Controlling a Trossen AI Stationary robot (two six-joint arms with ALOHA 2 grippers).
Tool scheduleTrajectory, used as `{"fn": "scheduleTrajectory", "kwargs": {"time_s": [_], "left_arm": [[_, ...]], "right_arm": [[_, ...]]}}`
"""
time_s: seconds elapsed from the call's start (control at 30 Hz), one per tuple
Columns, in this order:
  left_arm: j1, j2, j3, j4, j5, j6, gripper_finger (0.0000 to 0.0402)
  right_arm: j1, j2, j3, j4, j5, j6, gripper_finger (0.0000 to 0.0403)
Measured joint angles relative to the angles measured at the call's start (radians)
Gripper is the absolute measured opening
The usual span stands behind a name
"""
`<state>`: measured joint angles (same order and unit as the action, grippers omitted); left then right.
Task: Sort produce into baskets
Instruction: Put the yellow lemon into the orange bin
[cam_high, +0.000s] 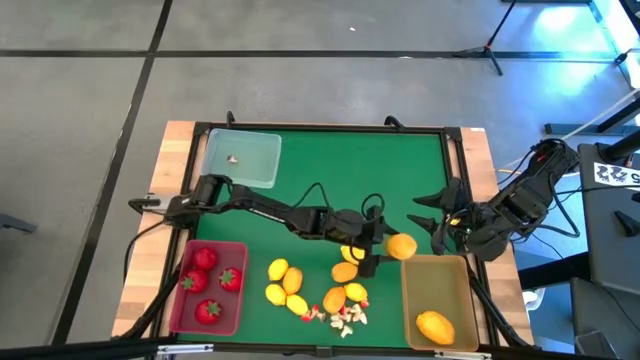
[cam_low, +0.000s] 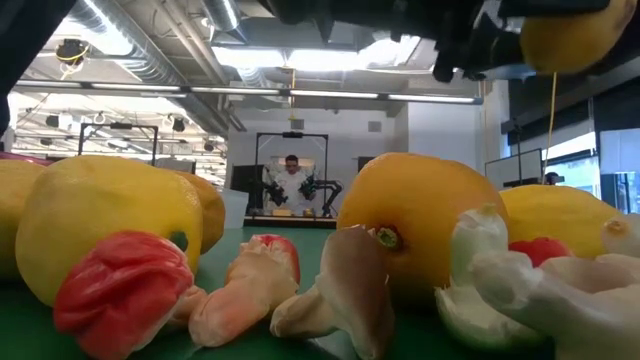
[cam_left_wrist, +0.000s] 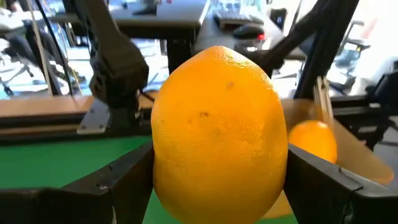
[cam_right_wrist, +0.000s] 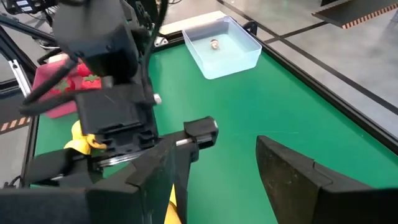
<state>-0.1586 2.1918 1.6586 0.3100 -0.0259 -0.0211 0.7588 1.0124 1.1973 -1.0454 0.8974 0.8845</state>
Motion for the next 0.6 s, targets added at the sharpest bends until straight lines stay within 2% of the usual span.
{"fn": "scheduleTrajectory", "kwargs": {"time_s": [0.13, 0.3, 0.43, 0.6], "left_arm": [[-0.003, 0.012, 0.019, 0.096, -0.032, -0.011, 0.0301], [0.016, 0.061, 0.068, 0.09, -0.037, -0.029, 0.0301], [0.025, 0.178, 0.211, 0.084, 0.007, -0.098, 0.0301], [0.004, 0.289, 0.38, 0.01, 0.031, -0.077, 0.0301]], "right_arm": [[0.0, -0.01, 0.0, -0.006, 0.001, 0.0, 0.0221], [0.0, -0.02, 0.0, -0.032, -0.001, -0.029, 0.0221], [0.0, -0.027, 0.0, -0.041, 0.0, -0.055, 0.0221], [0.0, -0.03, 0.0, -0.042, 0.0, -0.06, 0.0221]]}}
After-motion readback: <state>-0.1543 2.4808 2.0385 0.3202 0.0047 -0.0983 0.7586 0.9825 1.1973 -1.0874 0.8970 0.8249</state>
